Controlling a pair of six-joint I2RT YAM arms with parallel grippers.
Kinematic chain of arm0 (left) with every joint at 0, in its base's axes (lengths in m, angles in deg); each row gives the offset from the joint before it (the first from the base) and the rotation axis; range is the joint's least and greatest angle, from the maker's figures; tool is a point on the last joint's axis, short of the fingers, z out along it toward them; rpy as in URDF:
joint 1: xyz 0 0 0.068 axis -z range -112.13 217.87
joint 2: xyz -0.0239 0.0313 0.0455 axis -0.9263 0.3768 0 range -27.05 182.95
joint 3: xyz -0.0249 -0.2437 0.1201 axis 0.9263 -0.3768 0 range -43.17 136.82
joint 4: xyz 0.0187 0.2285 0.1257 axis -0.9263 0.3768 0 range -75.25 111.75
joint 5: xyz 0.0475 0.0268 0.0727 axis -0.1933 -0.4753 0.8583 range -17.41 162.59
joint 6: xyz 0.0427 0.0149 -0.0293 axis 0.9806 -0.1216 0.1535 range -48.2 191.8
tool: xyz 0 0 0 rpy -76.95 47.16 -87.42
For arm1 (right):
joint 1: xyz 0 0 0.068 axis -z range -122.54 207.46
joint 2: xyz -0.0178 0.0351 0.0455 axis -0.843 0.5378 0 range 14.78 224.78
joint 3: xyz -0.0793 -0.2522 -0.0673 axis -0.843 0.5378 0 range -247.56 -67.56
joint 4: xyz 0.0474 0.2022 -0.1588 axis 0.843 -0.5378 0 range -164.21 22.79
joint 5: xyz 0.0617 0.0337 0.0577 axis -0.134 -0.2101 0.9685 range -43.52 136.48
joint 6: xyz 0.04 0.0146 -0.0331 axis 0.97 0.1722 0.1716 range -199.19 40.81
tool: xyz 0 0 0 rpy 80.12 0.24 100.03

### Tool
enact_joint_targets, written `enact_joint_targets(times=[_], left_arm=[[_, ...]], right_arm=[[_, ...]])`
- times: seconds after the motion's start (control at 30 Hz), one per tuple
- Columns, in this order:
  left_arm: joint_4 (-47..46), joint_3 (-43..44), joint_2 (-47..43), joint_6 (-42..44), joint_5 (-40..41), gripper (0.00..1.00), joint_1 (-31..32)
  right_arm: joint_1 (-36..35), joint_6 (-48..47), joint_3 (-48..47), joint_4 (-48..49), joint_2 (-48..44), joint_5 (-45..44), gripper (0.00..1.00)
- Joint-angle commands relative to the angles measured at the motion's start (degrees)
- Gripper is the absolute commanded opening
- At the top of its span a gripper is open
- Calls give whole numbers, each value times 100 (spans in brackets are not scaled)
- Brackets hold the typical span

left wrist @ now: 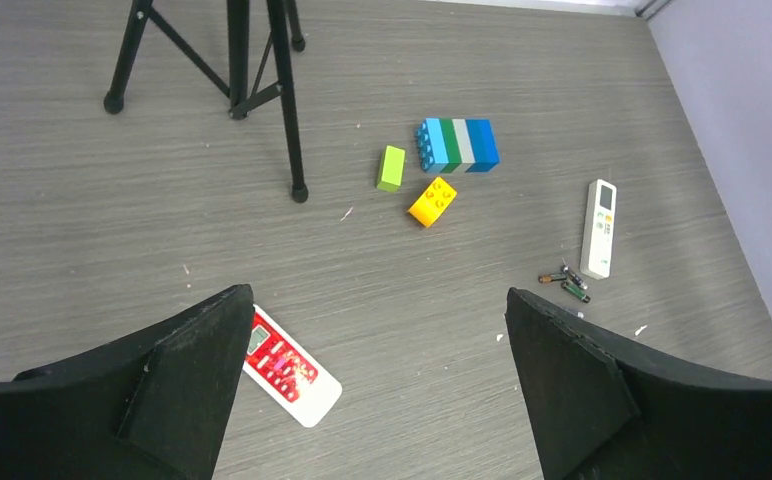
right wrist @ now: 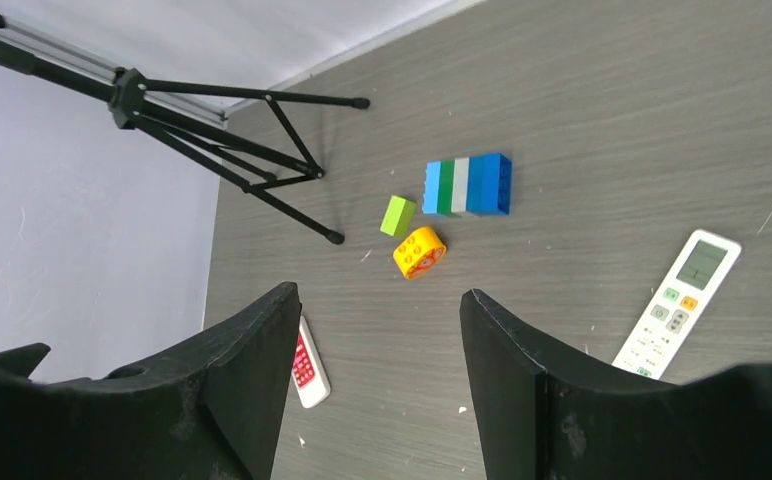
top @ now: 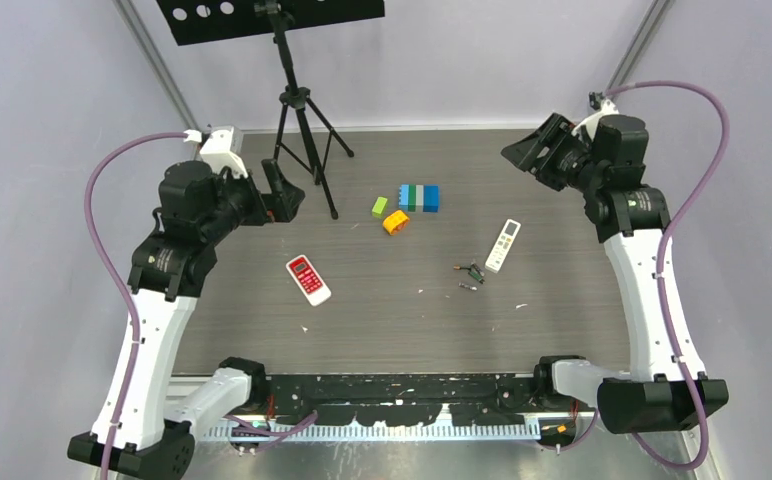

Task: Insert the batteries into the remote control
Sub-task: Pick up the remote control from the center of the board.

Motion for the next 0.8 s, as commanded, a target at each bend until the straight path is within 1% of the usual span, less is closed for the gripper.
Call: enact_joint_targets(times=[0.0,0.1,0.23,0.4,0.43,0.5,0.57,0.63,0.77], left_arm=[[-121,-102,139,-356,404,100,10],[42,-159,420,-762,658,100,10],[-78,-609,821,-1661,1036,100,3],[-94,-920,1645,-1737,911,100,-338],[-124,-1016,1773,-1767,1089,100,-349],[-169,-1316,2018,-2129,1914,100,-350],[-414,-1562,2238,-2223,2151,100,-350],[-539,-1656,2555,-2213,2120,100,-350],[-561,-1572,3220,-2147,2003,100,-350]], right_arm=[[5,315,406,615,19,255,66],[-9,359,670,671,208,325,66],[-31,542,1100,980,382,404,66],[-39,610,1475,1206,541,377,65],[-35,619,1517,1225,575,385,65],[-41,673,1600,1289,628,416,65],[-34,744,1708,1411,657,495,64],[-40,825,1814,1559,702,553,64],[-47,944,1819,1595,835,695,64]])
